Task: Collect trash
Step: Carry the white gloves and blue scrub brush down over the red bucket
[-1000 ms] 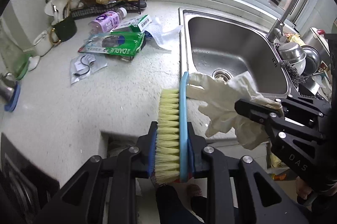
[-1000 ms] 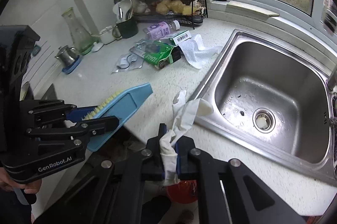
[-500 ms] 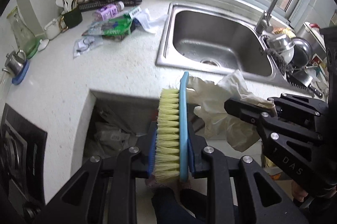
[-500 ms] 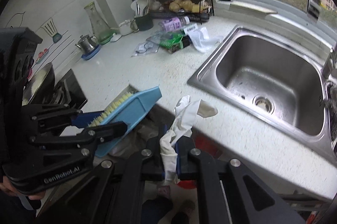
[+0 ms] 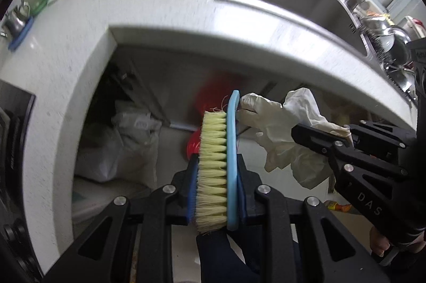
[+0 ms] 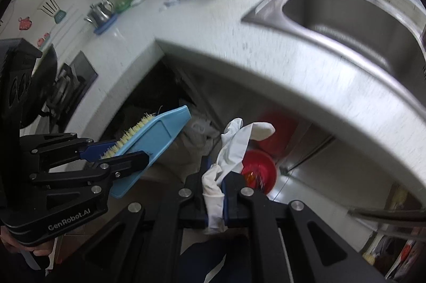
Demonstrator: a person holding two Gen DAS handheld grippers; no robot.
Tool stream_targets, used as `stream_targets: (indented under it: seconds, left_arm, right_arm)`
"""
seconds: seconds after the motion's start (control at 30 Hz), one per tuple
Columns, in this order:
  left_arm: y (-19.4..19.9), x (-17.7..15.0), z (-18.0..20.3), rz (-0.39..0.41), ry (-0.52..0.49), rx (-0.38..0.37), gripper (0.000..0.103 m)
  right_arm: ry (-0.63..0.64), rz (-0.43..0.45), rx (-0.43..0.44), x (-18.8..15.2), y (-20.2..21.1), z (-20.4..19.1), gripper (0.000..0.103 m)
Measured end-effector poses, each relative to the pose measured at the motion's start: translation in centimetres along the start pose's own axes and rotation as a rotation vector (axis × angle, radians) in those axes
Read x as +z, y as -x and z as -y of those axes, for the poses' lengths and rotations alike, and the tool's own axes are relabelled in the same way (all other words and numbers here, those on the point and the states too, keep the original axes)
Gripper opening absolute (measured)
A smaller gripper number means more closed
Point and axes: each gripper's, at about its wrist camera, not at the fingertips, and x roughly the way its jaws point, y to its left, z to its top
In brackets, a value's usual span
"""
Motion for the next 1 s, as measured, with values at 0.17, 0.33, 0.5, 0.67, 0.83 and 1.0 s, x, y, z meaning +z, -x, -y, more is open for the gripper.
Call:
stream_targets:
  seconds: [0.17,0.33,0.5,0.67,0.83,1.0]
  left_arm:
    - [-4.5,-0.8,-1.0,-0.06,0.021,-0.007,0.022]
    - [-10.7,-1.4,-2.0,-0.099,0.066,-0.013,0.023]
    - [-16.8,-1.9,-2.8,-0.123,0.096,-0.035,0.022]
    - [-23.5,-3.1,-4.0,-0.161,0.121,-0.05,0.022]
    - [-29.8,-4.2,-5.3,-0.193,0.131,-0.049,0.023]
    - [-36.2,-5.4,-6.1,-0.222,0.125,-0.062,0.022]
  right_arm:
    - [-0.029,-0.075,-0.01,-1.0,-4.2,0.9,0.006]
    - [-0.061,-0.109,-0.031,-1.9,-8.9,2.6,0.006]
    - [-0.089,-0.149,-0.048,-3.3,-14.9,4.4,0.006]
    - [-0.082,-0.19,-0.058,-5.0,-21.0,5.5,0.006]
    - [-0.068,-0.209,-0.064,-6.7,-26.1,6.7,0.006]
    - [-0.106,-0.235,-0.089,-7.9,-32.1,9.0,0.006]
